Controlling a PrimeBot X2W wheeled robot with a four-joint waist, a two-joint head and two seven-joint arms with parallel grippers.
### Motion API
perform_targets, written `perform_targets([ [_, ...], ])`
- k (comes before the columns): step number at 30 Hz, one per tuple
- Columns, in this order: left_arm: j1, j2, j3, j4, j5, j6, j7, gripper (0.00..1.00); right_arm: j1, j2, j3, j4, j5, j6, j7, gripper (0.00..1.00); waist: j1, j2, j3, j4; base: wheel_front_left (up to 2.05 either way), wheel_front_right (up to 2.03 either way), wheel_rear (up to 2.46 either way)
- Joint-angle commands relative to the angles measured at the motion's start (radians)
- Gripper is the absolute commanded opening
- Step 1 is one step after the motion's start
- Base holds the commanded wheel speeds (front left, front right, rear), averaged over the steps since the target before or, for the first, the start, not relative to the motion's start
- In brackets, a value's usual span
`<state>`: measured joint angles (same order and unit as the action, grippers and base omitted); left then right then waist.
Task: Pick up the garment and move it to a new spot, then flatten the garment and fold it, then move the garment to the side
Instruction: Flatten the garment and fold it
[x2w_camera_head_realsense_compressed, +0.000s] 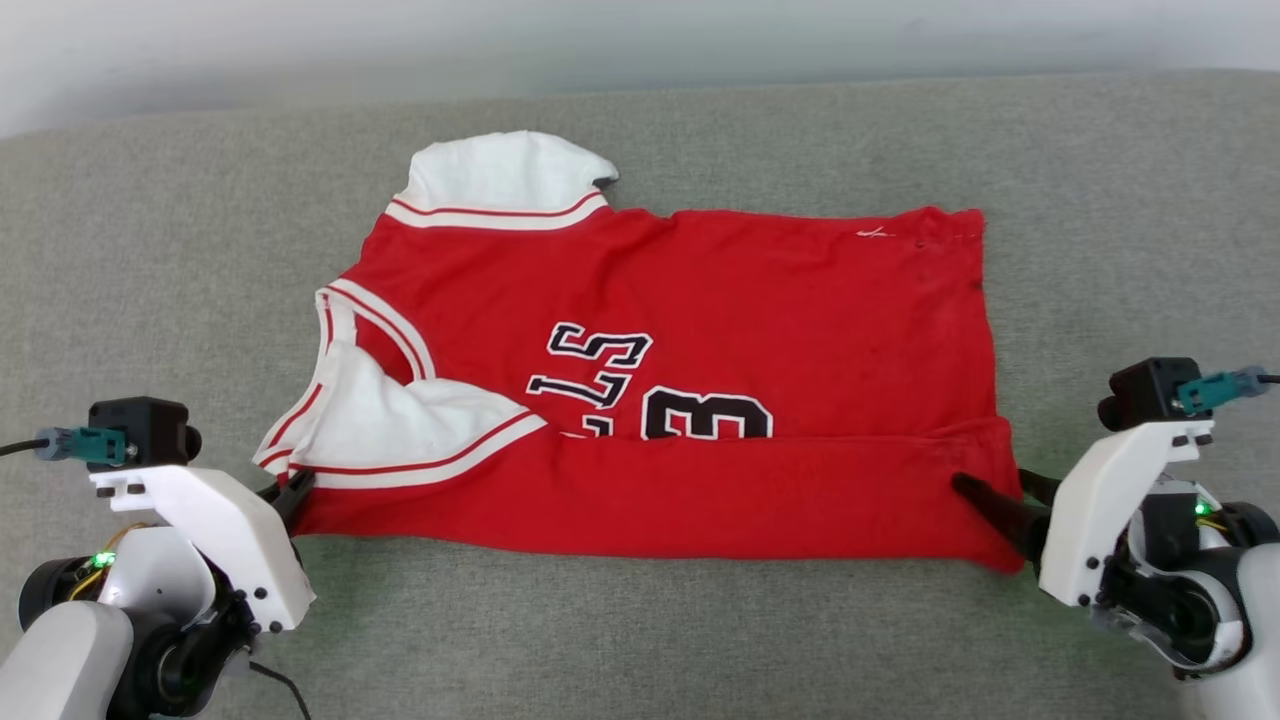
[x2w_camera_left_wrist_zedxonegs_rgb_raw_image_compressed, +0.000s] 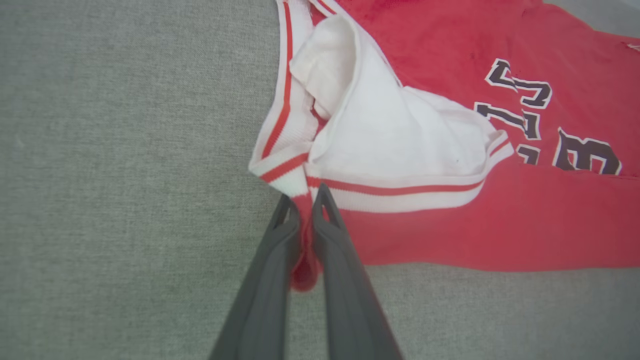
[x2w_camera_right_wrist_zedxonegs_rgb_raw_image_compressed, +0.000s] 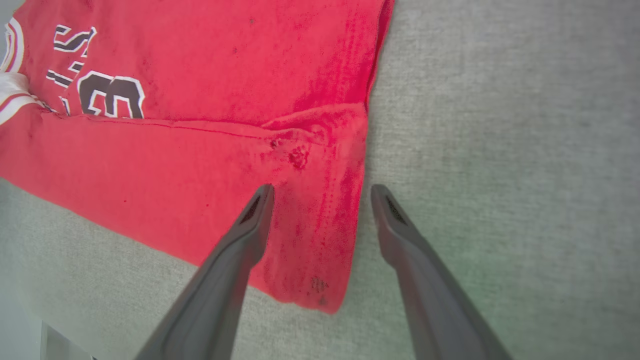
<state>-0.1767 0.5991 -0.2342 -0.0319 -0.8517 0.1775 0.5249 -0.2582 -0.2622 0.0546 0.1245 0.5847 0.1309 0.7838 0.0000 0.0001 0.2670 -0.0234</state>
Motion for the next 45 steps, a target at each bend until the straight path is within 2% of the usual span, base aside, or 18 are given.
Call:
perform_targets([
  [1,-0.013,-0.001,-0.003,-0.009,0.006,0.006,0.0,0.0,-0.016,0.009,0.003,0.022,0.005,0.0,-0.005,1.0,0.0,-0.0001,0.014,0.012,0.0,0.0,0.0],
  [5,-0.014,-0.007,-0.011,-0.023,0.012,0.014,0.002,0.0,-0.031,0.029,0.043,0.12,0.014,0.0,0.007,1.0,0.0,-0.0001,0.027,0.022,0.0,0.0,0.0],
  [6,-0.012,-0.008,-0.012,-0.023,0.012,0.015,0.002,0.0,-0.03,0.035,0.059,0.138,0.024,0.0,0.014,0.55,0.0,-0.0001,0.028,0.023,0.0,0.0,0.0],
  [7,-0.01,-0.009,-0.014,-0.024,0.011,0.016,0.002,0.0,-0.028,0.04,0.071,0.151,0.031,0.0,0.016,0.3,0.0,-0.0001,0.028,0.024,0.0,0.0,0.0],
  [8,-0.008,-0.011,-0.014,-0.025,0.01,0.017,0.001,0.0,-0.03,0.041,0.082,0.161,0.038,0.0,0.015,0.08,0.0,-0.0001,0.028,0.024,0.0,0.0,0.0],
  [9,-0.006,-0.013,-0.014,-0.024,0.008,0.018,0.001,0.0,-0.033,0.038,0.09,0.166,0.043,0.0,0.009,0.0,0.0,-0.0001,0.029,0.023,0.0,0.0,0.0],
  [14,0.005,-0.017,-0.006,-0.019,-0.005,0.02,-0.005,0.0,-0.073,0.002,0.11,0.158,0.065,0.0,-0.032,0.0,0.0,-0.0001,0.018,0.016,0.0,0.0,0.0],
  [24,0.071,-0.02,0.021,-0.034,-0.02,0.026,-0.049,0.0,-0.067,-0.049,0.166,0.085,0.1,0.0,-0.102,0.0,0.0,-0.0001,-0.082,0.006,0.0,0.0,0.0],
  [34,0.251,0.002,0.062,-0.11,-0.044,0.08,-0.056,0.0,0.05,-0.071,0.161,0.012,0.122,0.0,-0.079,0.0,0.0,-0.0001,-0.182,-0.001,0.0,0.0,0.0],
  [37,0.297,-0.012,0.059,-0.114,-0.068,0.088,-0.045,0.0,0.102,-0.057,0.139,0.0,0.124,0.0,-0.063,0.0,0.0,-0.0001,-0.18,-0.002,0.0,0.0,0.0],
  [39,0.311,-0.042,0.063,-0.102,-0.094,0.091,-0.052,0.0,0.132,-0.05,0.126,0.01,0.108,0.0,-0.06,0.0,0.0,-0.0001,-0.176,-0.004,0.0,0.0,0.0],
  [40,0.318,-0.046,0.057,-0.091,-0.1,0.092,-0.045,0.0,0.147,-0.044,0.124,0.018,0.103,0.0,-0.059,0.15,0.0,-0.0001,-0.174,-0.005,0.0,0.0,0.0],
  [41,0.317,-0.054,0.054,-0.082,-0.103,0.09,-0.047,0.19,0.159,-0.033,0.122,0.023,0.104,0.0,-0.066,0.43,0.0,-0.0001,-0.172,-0.006,0.0,0.0,0.0],
  [42,0.309,-0.066,0.056,-0.076,-0.107,0.089,-0.059,0.9,0.163,-0.027,0.123,0.023,0.1,0.0,-0.078,1.0,0.0,-0.0001,-0.169,-0.008,0.0,0.0,0.0],
  [43,0.301,-0.071,0.057,-0.066,-0.108,0.088,-0.066,1.0,0.168,-0.023,0.124,0.022,0.097,0.0,-0.089,1.0,0.0,-0.0001,-0.167,-0.01,0.0,0.0,0.0],
  [45,0.291,-0.071,0.056,-0.05,-0.095,0.086,-0.079,1.0,0.178,-0.022,0.131,0.008,0.092,0.0,-0.123,1.0,0.0,-0.0001,-0.164,-0.016,0.0,0.0,0.0],
])
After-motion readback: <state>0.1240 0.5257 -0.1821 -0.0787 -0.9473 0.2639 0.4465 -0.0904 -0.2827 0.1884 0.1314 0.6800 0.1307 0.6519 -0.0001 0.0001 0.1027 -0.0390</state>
